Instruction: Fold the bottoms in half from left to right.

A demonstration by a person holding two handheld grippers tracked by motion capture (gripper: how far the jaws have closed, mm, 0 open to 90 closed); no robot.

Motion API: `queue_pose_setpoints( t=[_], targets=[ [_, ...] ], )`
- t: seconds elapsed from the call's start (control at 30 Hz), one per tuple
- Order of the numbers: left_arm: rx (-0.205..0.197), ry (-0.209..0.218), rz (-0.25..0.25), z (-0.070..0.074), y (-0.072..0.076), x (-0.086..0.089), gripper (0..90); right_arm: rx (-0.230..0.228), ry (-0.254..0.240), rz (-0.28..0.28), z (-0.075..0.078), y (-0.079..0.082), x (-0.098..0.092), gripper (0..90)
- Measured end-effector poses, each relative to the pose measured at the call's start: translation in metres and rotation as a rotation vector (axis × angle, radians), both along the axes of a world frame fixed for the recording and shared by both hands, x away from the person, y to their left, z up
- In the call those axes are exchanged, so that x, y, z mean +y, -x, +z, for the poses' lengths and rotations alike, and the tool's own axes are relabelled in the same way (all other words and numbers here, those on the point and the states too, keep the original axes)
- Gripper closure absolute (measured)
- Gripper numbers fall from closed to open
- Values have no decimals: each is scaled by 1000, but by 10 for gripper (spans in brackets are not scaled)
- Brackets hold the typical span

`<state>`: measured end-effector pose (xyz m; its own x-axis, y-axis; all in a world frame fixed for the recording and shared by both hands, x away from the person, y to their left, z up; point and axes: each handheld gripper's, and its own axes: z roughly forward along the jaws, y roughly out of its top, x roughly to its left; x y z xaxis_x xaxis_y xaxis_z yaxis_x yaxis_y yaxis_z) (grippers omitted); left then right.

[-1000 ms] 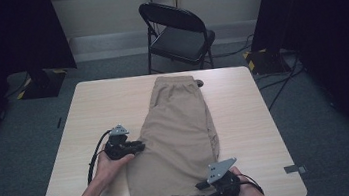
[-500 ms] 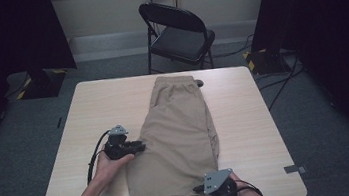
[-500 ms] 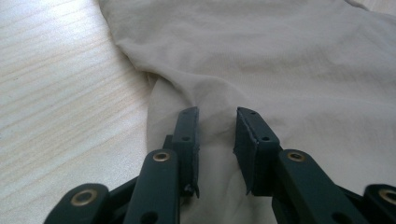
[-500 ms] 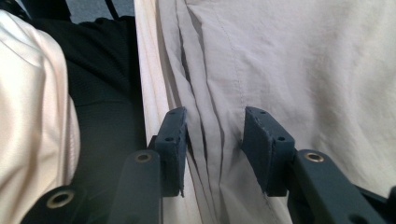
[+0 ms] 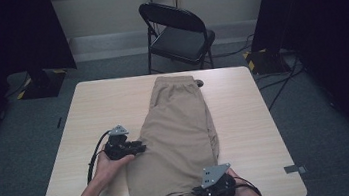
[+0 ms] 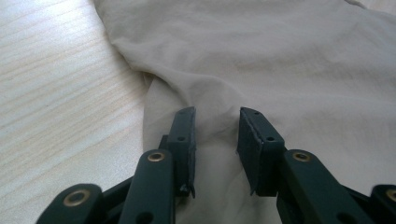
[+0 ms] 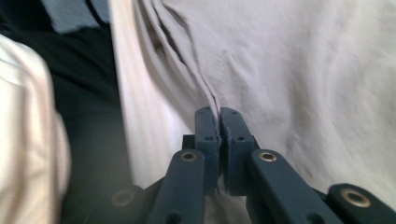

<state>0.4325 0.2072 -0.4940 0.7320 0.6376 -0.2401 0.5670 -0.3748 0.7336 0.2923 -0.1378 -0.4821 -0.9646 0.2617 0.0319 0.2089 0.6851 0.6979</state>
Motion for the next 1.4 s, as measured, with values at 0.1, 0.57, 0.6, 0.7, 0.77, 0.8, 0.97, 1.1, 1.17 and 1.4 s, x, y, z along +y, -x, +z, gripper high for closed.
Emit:
queue_pose_setpoints(
  t=[0.1, 0.57, 0.6, 0.7, 0.77, 0.8, 0.97, 1.1, 1.17, 1.4],
  targets=[
    [17, 2, -17, 1, 2, 1, 665, 47, -86, -7, 10, -2, -6, 882],
    [44, -14, -96, 7, 11, -1, 595, 50, -170, -49, 46, -61, -7, 882],
    [45, -9, -93, 8, 12, 0, 590, 60, -171, -65, 44, -69, -7, 882],
    [42, 9, -92, 11, 14, 0, 578, 93, -177, -118, 33, -89, -9, 882],
    [34, 47, -91, 17, 17, 2, 565, 109, -169, -146, 24, -97, -9, 882],
    [30, 64, -97, 19, 19, 2, 563, 115, -164, -150, 21, -100, -9, 882],
    [17, 179, -148, 35, 33, 0, 514, 120, -158, -165, 16, -104, -8, 882],
    [64, 244, -199, 36, 40, -1, 439, 110, -156, -161, 17, -101, -7, 882],
    [71, 261, -218, 36, 42, 0, 402, 106, -156, -162, 17, -100, -7, 882],
    [72, 239, -254, 38, 52, -5, 350, 102, -158, -168, 18, -100, -7, 882]
  ],
)
